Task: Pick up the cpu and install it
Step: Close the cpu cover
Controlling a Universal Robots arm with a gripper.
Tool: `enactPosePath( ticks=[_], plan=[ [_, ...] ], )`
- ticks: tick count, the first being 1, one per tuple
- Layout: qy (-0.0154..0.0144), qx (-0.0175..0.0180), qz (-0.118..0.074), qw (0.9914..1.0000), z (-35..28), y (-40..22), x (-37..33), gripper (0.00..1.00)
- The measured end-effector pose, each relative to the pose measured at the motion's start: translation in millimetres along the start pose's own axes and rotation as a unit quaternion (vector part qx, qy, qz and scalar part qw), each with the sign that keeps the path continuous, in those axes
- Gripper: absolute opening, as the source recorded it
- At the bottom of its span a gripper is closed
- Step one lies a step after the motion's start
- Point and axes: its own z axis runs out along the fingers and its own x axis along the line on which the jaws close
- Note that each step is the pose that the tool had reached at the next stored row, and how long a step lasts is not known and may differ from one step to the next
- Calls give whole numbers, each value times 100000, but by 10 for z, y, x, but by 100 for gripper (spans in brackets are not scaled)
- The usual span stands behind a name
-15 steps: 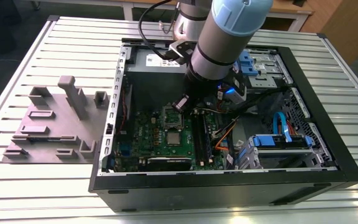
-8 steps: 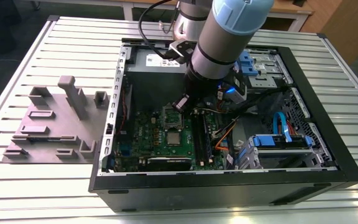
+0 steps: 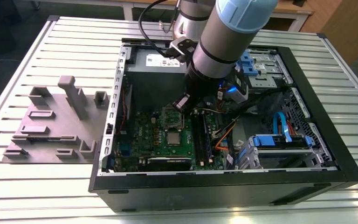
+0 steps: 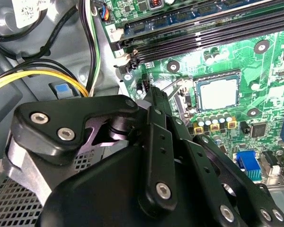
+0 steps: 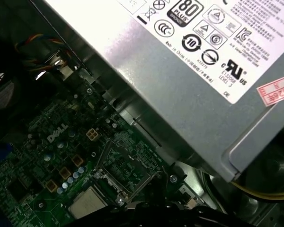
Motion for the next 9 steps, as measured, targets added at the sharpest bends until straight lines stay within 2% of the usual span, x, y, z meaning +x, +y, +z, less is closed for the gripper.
enactPosePath(
  ticks=[9],
  plan=[
    [826,-831,71,99993,-22,-57,-8,10]
  ],
)
